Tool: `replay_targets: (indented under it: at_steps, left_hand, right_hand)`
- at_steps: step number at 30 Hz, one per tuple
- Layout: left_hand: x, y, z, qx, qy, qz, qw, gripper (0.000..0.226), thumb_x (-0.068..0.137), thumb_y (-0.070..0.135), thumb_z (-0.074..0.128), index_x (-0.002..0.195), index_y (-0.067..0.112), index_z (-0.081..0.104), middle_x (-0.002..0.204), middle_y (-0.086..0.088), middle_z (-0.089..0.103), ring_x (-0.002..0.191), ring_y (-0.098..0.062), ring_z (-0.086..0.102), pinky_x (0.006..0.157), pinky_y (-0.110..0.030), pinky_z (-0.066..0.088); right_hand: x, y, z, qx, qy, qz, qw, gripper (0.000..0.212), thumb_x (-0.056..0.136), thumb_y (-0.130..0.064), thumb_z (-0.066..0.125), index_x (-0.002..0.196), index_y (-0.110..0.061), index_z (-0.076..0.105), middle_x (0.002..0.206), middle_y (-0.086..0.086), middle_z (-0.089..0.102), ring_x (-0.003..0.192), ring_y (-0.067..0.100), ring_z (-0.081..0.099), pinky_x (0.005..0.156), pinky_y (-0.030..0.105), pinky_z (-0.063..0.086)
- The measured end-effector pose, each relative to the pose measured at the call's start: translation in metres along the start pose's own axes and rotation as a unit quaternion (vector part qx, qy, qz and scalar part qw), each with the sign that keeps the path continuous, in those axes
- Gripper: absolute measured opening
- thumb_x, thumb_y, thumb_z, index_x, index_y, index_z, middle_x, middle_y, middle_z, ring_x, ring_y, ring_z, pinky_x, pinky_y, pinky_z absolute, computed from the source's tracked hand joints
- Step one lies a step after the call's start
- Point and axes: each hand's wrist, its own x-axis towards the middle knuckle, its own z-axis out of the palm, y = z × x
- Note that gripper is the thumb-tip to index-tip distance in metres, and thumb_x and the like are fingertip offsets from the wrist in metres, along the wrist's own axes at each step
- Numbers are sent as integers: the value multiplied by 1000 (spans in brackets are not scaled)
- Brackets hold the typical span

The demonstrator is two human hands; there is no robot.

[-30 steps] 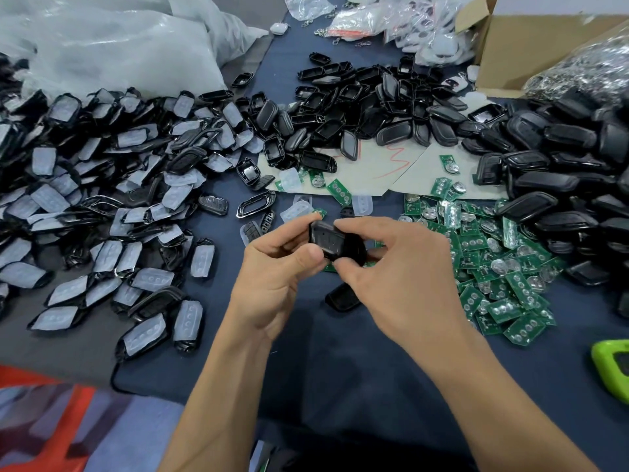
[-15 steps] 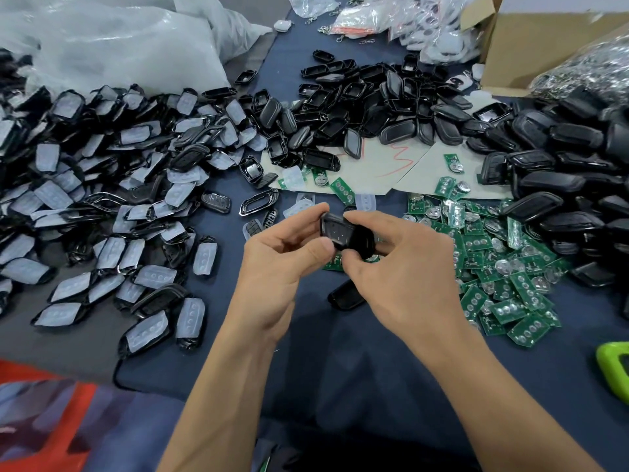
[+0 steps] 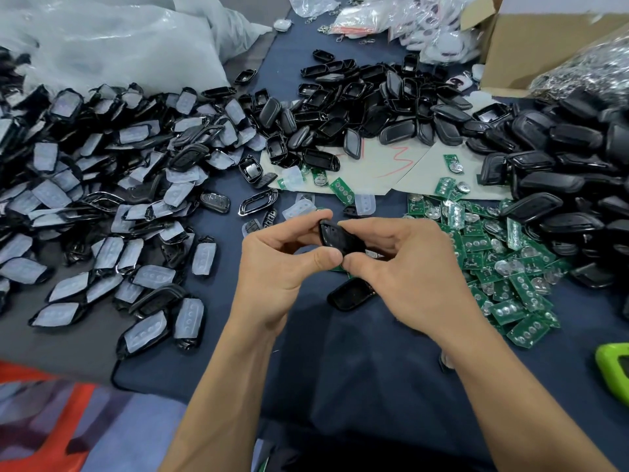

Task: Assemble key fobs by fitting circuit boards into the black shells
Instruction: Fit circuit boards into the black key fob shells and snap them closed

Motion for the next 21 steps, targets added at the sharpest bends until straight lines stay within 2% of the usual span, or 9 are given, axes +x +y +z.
replay_targets:
  at_steps: [4, 7, 9, 13, 14, 16, 18, 19, 21]
  left_hand:
    - [-1, 1, 0, 25, 3, -8, 1000, 50, 55, 16, 93, 103, 28, 84, 98, -6, 80, 92, -17, 72, 86, -27, 57]
    - [-2, 5, 3, 16, 13, -19, 1000, 37, 67, 22, 90, 103, 26, 84, 97, -7, 79, 89, -17, 71, 84, -28, 58]
    - [-1, 7, 6, 14, 33, -29, 999, 21, 80, 15, 85, 99, 23, 85, 97, -6, 81, 90, -16, 75, 80, -27, 60]
    - [2, 7, 12, 48, 90, -55, 993, 21, 89, -4, 74, 93, 14, 83, 91, -9, 81, 88, -22, 78, 77, -30, 62]
    - [2, 8, 13, 50, 95, -57, 993, 22, 88, -6, 74, 92, 14, 83, 89, -9, 81, 87, -22, 79, 76, -29, 63]
    - [2, 7, 11, 47, 102, -51, 992, 23, 87, -8, 74, 90, 13, 82, 86, -10, 81, 83, -22, 78, 75, -29, 63]
    - [0, 6, 9, 42, 109, -30, 993, 24, 86, -8, 74, 89, 14, 84, 87, -11, 81, 83, -23, 78, 77, -32, 63]
    - [-1, 5, 9, 45, 112, -20, 993, 24, 85, -6, 76, 87, 17, 85, 87, -10, 81, 84, -23, 77, 78, -34, 62]
    - [-2, 3, 9, 59, 113, -3, 992, 21, 80, 4, 79, 86, 23, 85, 86, -8, 81, 85, -21, 77, 81, -38, 63]
  right_hand:
    - [-1, -1, 1, -47, -6, -13, 999, 49, 81, -11, 75, 106, -53, 69, 97, -35, 73, 99, -12, 68, 90, 13, 53]
    - [-4, 2, 8, -115, 56, -15, 992, 43, 83, -16, 77, 120, -37, 75, 112, -17, 77, 105, 4, 68, 99, 18, 50]
    - [-7, 4, 15, -150, 102, -73, 981, 44, 80, -6, 75, 122, -21, 76, 113, -3, 78, 102, 13, 67, 97, 16, 47]
    - [-10, 9, 31, -245, 158, -166, 942, 50, 66, 13, 82, 113, -3, 76, 111, 14, 77, 101, 34, 75, 88, 50, 62]
    - [-10, 12, 32, -237, 160, -165, 944, 52, 66, 14, 83, 114, -4, 76, 115, 14, 76, 105, 33, 74, 94, 47, 59]
    - [-10, 13, 29, -164, 154, -129, 966, 51, 71, 11, 81, 117, -13, 78, 122, 4, 75, 114, 18, 71, 107, 21, 47]
    - [-6, 8, 20, -53, 120, -57, 990, 44, 77, 0, 79, 109, -30, 81, 117, -17, 75, 111, -2, 67, 102, 8, 43]
    - [-2, 6, 16, 0, 102, -20, 995, 38, 79, -7, 77, 103, -37, 81, 109, -23, 76, 103, -6, 69, 96, 12, 50]
    - [6, 8, 8, 92, 78, 37, 992, 30, 84, -9, 75, 92, -37, 83, 90, -14, 80, 85, 6, 75, 82, 29, 60]
